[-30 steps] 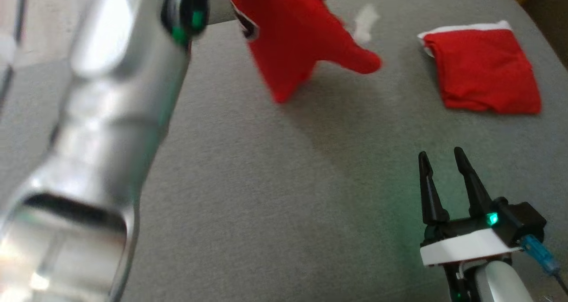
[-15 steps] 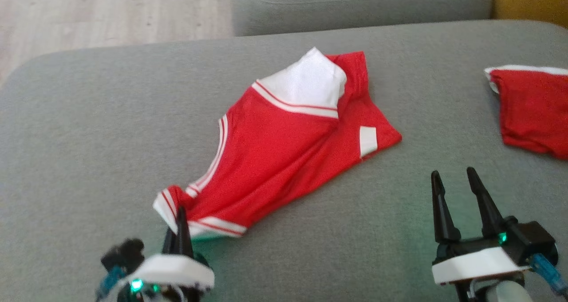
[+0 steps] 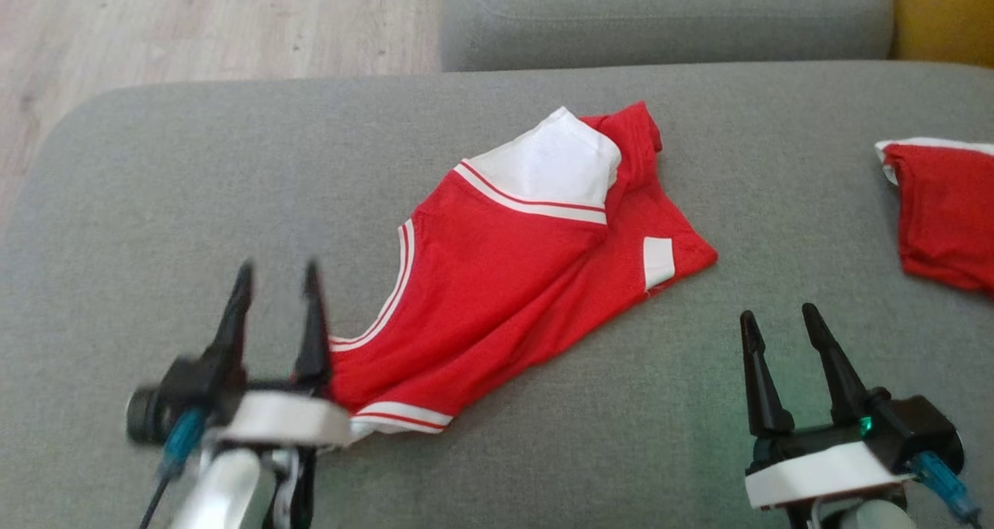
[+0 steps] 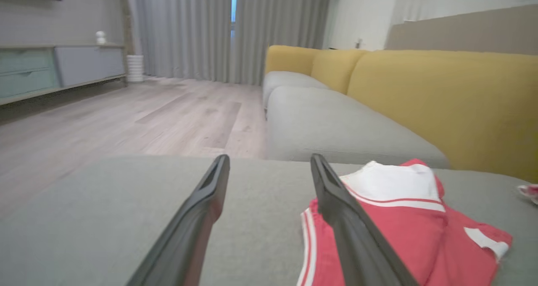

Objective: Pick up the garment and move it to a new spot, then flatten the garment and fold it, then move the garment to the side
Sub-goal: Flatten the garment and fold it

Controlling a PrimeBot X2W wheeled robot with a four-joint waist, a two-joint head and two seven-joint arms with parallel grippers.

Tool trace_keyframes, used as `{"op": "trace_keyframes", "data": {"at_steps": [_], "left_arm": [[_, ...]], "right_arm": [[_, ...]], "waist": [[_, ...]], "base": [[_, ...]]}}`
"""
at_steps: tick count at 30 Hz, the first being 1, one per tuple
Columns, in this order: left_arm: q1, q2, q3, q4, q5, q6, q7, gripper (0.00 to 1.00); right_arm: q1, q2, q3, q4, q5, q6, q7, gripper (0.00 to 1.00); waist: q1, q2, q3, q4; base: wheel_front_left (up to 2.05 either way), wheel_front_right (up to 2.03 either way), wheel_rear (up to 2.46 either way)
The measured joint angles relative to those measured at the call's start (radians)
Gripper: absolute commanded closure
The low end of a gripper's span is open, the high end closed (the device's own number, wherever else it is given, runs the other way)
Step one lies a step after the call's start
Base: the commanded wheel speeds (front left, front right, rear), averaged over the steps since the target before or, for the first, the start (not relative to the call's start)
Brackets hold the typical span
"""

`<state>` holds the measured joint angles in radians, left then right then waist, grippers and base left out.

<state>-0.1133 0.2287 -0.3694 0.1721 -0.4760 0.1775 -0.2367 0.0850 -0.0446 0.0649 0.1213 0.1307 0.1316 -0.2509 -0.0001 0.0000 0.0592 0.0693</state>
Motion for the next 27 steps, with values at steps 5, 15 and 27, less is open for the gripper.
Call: {"op": "trace_keyframes", "data": {"at_steps": [5, 15, 27], "left_arm": [[-0.198, -0.010, -0.106, 0.047, 0.071, -0.023, 0.140, 0.00], [-0.510, -0.085, -0.176, 0.513, 0.105, -0.103, 0.220, 0.00], [-0.643, -0.125, -0.185, 0.843, 0.080, -0.234, 0.170, 1.00]], "right_arm": [[-0.007, 0.000, 0.011, 0.000, -0.010, 0.000, 0.000, 0.00], [-0.100, -0.001, 0.029, -0.002, -0.019, 0.000, 0.000, 0.00], [-0.115, -0.003, 0.027, 0.000, -0.026, 0.000, 0.000, 0.00]], "waist": [[0.0001, 0.0000, 0.045, -0.025], [0.0004, 0.0000, 0.165, -0.085], [0.0003, 0.0000, 0.203, -0.147]], "base": [[0.00, 0.00, 0.00], [0.00, 0.00, 0.00], [0.00, 0.00, 0.00]]}}
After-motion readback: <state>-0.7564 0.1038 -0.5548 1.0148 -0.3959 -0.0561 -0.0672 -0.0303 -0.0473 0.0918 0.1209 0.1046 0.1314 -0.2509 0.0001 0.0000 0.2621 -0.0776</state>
